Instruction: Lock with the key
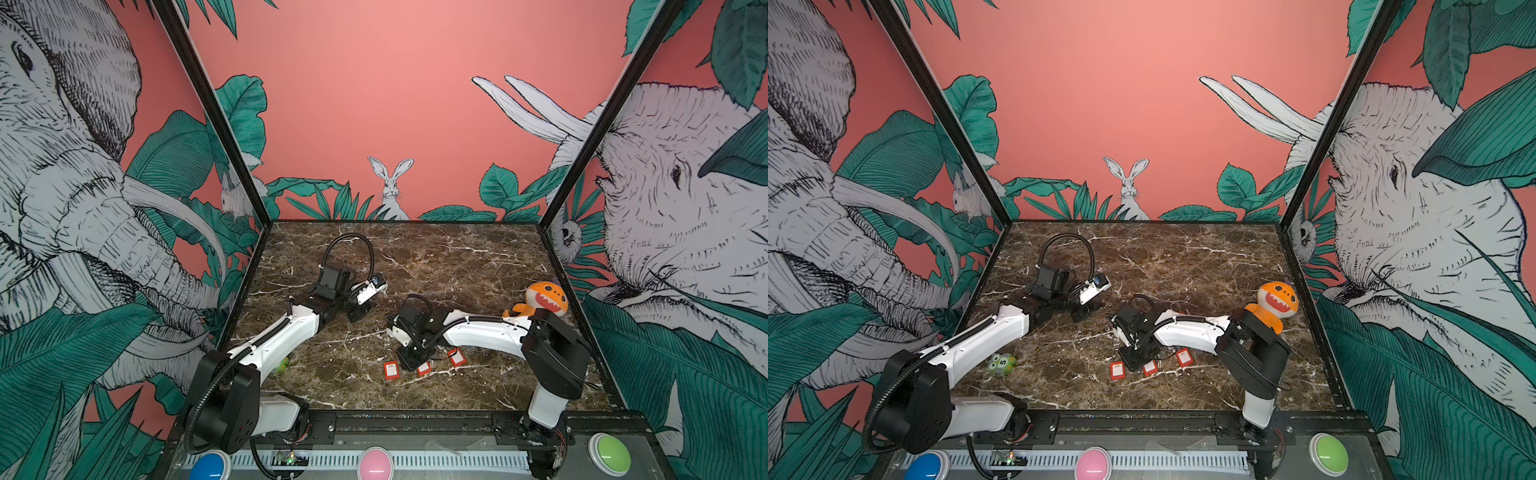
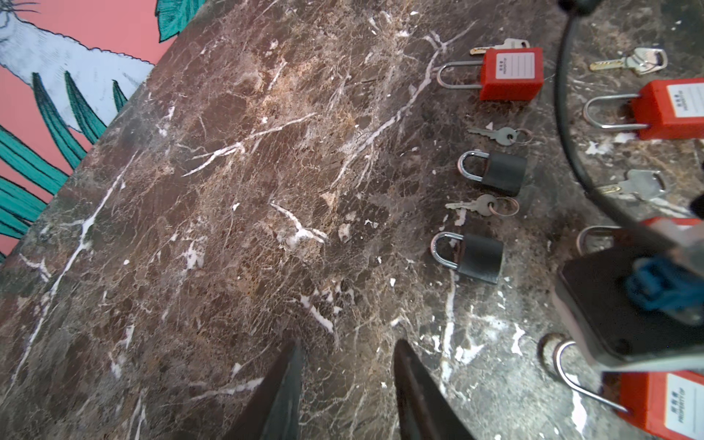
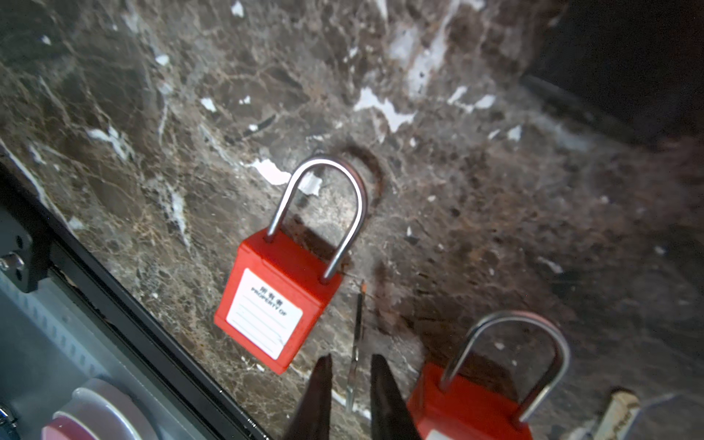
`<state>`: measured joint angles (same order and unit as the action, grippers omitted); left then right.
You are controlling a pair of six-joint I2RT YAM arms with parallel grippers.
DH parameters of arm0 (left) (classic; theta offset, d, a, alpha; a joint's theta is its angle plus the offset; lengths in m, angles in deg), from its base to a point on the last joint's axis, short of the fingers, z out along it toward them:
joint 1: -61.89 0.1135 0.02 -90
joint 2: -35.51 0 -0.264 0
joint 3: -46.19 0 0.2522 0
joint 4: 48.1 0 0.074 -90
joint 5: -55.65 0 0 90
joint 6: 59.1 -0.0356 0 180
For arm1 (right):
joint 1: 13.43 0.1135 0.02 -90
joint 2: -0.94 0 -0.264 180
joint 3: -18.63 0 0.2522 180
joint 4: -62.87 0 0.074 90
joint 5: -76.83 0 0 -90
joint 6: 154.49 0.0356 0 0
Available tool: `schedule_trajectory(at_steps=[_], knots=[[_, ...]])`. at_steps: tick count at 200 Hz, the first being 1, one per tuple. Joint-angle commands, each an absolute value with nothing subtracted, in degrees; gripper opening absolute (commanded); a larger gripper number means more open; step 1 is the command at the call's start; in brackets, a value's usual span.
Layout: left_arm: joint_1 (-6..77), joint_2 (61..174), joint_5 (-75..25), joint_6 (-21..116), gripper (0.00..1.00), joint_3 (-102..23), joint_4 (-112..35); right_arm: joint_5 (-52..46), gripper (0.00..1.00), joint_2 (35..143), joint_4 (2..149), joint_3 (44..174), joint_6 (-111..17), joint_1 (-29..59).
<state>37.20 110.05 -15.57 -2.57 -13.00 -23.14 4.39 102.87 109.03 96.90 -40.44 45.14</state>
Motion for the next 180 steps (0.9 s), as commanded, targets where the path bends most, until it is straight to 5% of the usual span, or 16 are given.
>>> schedule_trajectory(at_steps=[1,56,97,124,149,180], knots=[[37.7,107.4,-15.6,-1.0,0.43,-11.2,-26.7,4.3,0.27,103.0,112.3,99.1,-44.0,45.6],[40.1,105.3,-15.2,5.4,0.47,-8.0,-36.3,-5.0,0.37,96.9,114.1,100.7,-51.0,45.5],[46.6,102.6,-21.9,14.7,0.54,-1.1,-49.3,-24.5,0.58,84.2,109.6,94.6,-58.3,39.9],[51.0,101.6,-30.9,19.9,0.58,4.3,-56.6,-29.6,0.68,70.3,95.0,81.1,-63.7,28.4],[52.0,103.5,-39.1,20.1,0.6,7.6,-62.6,-38.4,0.89,58.4,72.1,62.9,-69.2,19.1],[53.3,111.0,-42.8,21.3,0.6,10.4,-74.4,-40.7,0.98,57.6,57.3,50.8,-67.4,6.1]])
